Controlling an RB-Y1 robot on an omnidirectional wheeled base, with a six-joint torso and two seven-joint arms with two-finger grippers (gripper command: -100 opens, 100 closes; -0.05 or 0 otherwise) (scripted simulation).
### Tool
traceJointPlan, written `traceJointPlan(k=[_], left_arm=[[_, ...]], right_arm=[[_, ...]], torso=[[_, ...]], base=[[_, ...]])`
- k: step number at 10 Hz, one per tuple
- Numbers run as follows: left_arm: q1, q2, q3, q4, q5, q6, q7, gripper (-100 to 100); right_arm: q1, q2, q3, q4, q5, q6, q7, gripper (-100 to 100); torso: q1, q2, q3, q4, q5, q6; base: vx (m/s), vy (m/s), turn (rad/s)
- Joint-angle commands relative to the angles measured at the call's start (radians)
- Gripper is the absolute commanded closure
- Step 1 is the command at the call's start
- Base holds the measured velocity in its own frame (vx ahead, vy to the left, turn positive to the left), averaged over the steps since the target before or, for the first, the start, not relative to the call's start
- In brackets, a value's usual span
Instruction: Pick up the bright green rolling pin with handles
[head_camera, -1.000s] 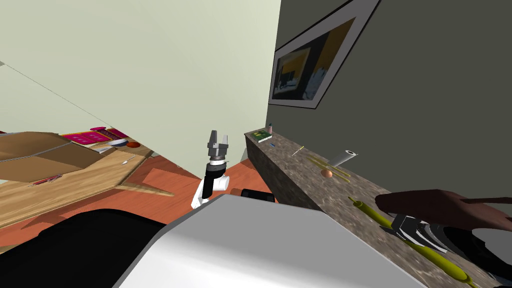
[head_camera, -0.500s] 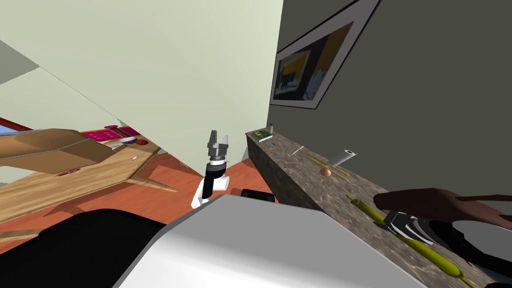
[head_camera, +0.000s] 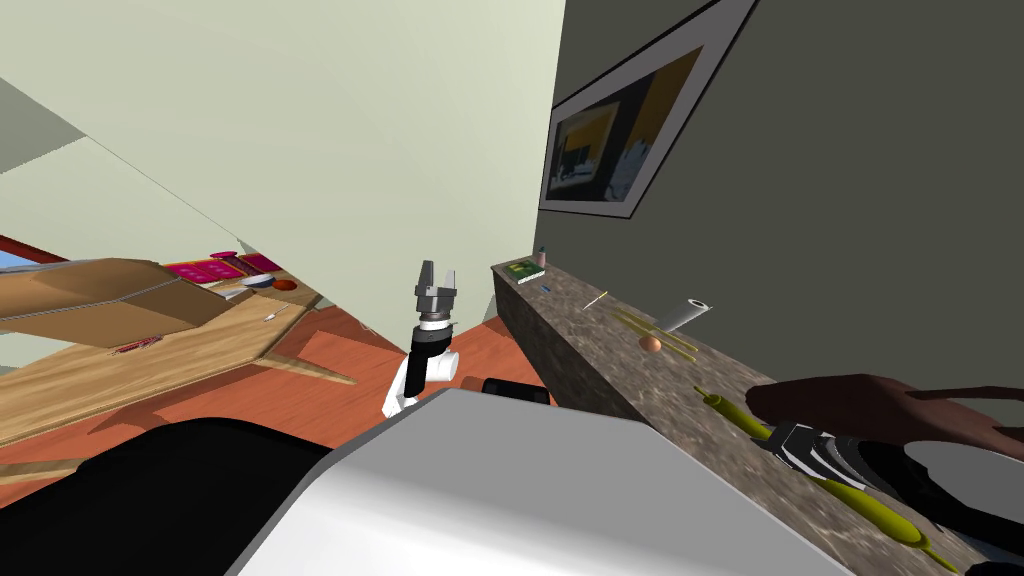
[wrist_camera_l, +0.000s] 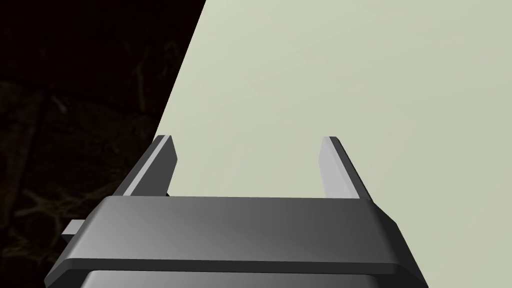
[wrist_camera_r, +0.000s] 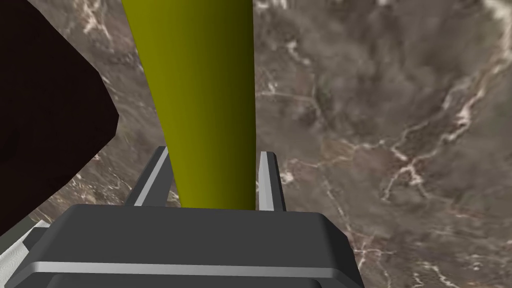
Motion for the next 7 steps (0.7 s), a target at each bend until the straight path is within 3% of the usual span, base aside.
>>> traceJointPlan(k=[1, 2, 7], left_arm=[[0.0, 0.0, 0.0, 0.0, 0.0, 0.0, 0.0, 0], [0.0, 0.0, 0.0, 0.0, 0.0, 0.0, 0.0, 0], [0.0, 0.0, 0.0, 0.0, 0.0, 0.0, 0.0, 0]], right_arm=[[0.0, 0.0, 0.0, 0.0, 0.0, 0.0, 0.0, 0], [0.022, -0.004, -0.02, 0.005, -0.018, -0.009, 0.029, 100], [0.107, -0.024, -0.089, 0.008, -0.082, -0.036, 0.125, 100]], torso=[[0.0, 0.0, 0.0, 0.0, 0.0, 0.0], [0.0, 0.0, 0.0, 0.0, 0.0, 0.0], [0.005, -0.004, -0.002, -0.001, 0.003, 0.0]], base=[[0.0, 0.0, 0.0], [0.032, 0.012, -0.087], [0.073, 0.032, -0.061]])
